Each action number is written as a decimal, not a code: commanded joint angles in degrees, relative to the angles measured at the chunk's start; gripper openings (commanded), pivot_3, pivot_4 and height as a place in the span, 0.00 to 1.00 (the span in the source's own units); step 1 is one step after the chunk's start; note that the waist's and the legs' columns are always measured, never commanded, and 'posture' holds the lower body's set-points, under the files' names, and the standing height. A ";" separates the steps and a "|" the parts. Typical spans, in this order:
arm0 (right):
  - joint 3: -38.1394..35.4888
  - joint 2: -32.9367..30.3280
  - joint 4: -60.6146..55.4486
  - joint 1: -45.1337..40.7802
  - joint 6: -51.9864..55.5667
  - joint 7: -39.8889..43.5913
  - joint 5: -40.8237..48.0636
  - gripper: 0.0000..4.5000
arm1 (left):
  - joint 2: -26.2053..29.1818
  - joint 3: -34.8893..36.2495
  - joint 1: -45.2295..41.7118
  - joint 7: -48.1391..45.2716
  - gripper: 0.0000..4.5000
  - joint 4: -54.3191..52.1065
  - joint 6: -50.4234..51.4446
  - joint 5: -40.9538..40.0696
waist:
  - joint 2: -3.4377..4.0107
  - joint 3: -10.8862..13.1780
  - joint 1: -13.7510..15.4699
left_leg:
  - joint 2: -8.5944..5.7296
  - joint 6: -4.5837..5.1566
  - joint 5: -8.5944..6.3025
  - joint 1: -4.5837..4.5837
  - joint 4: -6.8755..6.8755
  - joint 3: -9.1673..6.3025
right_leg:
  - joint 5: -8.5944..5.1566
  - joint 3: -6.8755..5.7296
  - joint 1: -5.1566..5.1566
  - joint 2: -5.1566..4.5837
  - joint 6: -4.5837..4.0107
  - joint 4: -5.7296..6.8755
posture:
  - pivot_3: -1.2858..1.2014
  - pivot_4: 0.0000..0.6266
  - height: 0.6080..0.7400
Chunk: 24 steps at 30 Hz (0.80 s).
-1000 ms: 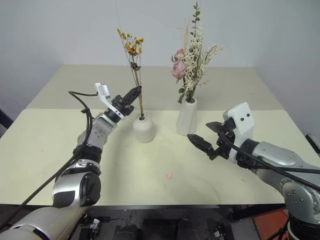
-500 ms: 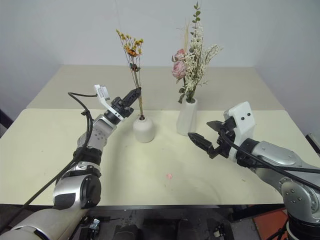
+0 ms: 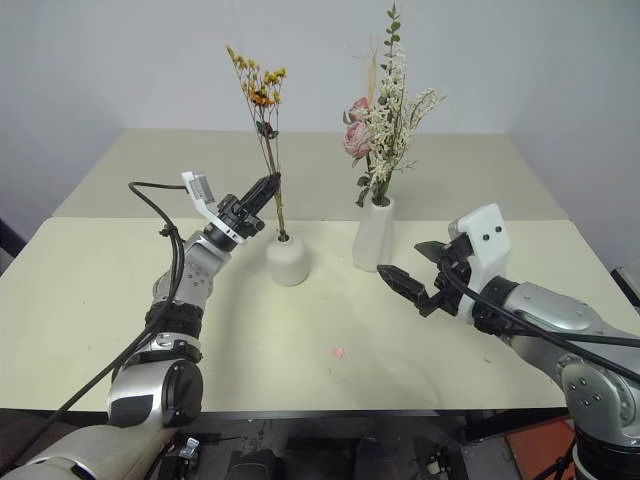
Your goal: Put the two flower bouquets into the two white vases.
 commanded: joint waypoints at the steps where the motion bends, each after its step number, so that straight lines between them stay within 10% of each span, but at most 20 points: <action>1: -0.69 0.10 -1.19 -0.04 -2.11 0.22 -0.54 1.00 | 0.58 0.08 -0.55 0.62 0.01 0.24 -2.46 0.38 | 0.00 0.00 0.03 | 0.00 0.00 0.00 0.01 0.00 0.00 | 0.00 0.00 0.01 0.00 0.00 0.00 | 0.52 0.24 1.00; 24: -0.33 0.19 -1.26 0.65 -2.32 0.48 -1.69 1.00 | 0.68 -2.86 0.76 -4.49 0.01 0.19 -8.28 3.11 | 0.00 0.00 0.02 | 0.00 0.01 -0.01 0.00 -0.01 0.00 | 0.00 0.00 0.01 0.00 0.00 -0.05 | 0.52 0.24 1.00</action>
